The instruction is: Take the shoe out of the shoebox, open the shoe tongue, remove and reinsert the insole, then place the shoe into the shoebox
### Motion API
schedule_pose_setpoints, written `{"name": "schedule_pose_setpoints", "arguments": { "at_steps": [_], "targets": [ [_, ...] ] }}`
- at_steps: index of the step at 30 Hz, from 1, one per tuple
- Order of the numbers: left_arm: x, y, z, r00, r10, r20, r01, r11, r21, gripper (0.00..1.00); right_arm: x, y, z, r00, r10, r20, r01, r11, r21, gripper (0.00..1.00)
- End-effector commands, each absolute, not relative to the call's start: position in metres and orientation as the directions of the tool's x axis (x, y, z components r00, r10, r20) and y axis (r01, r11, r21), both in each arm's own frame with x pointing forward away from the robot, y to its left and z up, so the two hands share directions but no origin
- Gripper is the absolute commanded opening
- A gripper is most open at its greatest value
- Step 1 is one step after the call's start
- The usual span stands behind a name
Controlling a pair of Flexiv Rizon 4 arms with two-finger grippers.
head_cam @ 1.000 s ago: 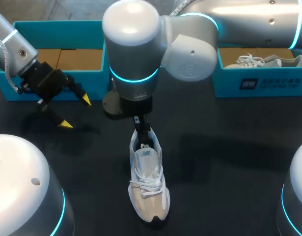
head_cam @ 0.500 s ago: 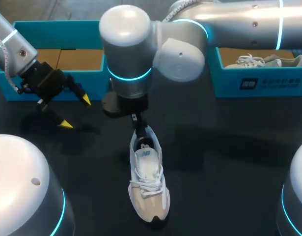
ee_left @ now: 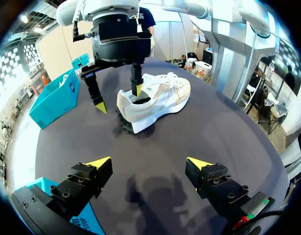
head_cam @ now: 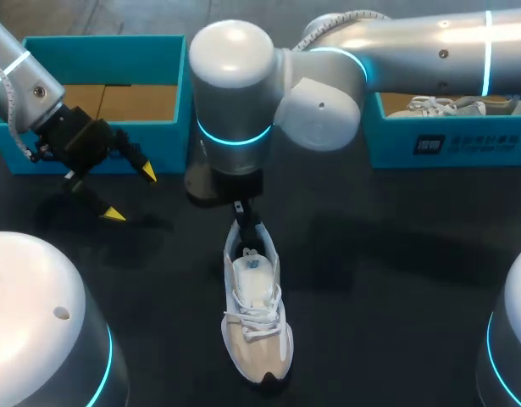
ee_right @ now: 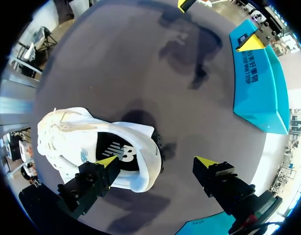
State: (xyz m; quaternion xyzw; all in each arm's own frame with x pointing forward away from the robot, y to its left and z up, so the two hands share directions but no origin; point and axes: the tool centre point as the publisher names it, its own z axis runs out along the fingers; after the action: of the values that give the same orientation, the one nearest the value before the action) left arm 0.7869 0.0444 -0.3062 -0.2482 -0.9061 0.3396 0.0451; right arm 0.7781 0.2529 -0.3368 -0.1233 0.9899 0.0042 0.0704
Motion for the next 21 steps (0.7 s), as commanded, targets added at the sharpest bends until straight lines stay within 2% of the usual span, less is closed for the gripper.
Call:
{"name": "schedule_pose_setpoints", "arguments": {
  "at_steps": [1, 21],
  "targets": [
    [0.787, 0.045, -0.306, -0.872, 0.482, -0.085, 0.42, 0.648, -0.635, 1.0, 0.784, 0.253, -0.349, -0.96, -0.246, -0.137, -0.247, 0.969, -0.007, 1.0],
    [0.787, 0.045, -0.306, -0.872, 0.482, -0.085, 0.42, 0.648, -0.635, 1.0, 0.795, 0.25, -0.382, -0.961, -0.258, -0.098, -0.263, 0.964, 0.042, 1.0]
  ]
}}
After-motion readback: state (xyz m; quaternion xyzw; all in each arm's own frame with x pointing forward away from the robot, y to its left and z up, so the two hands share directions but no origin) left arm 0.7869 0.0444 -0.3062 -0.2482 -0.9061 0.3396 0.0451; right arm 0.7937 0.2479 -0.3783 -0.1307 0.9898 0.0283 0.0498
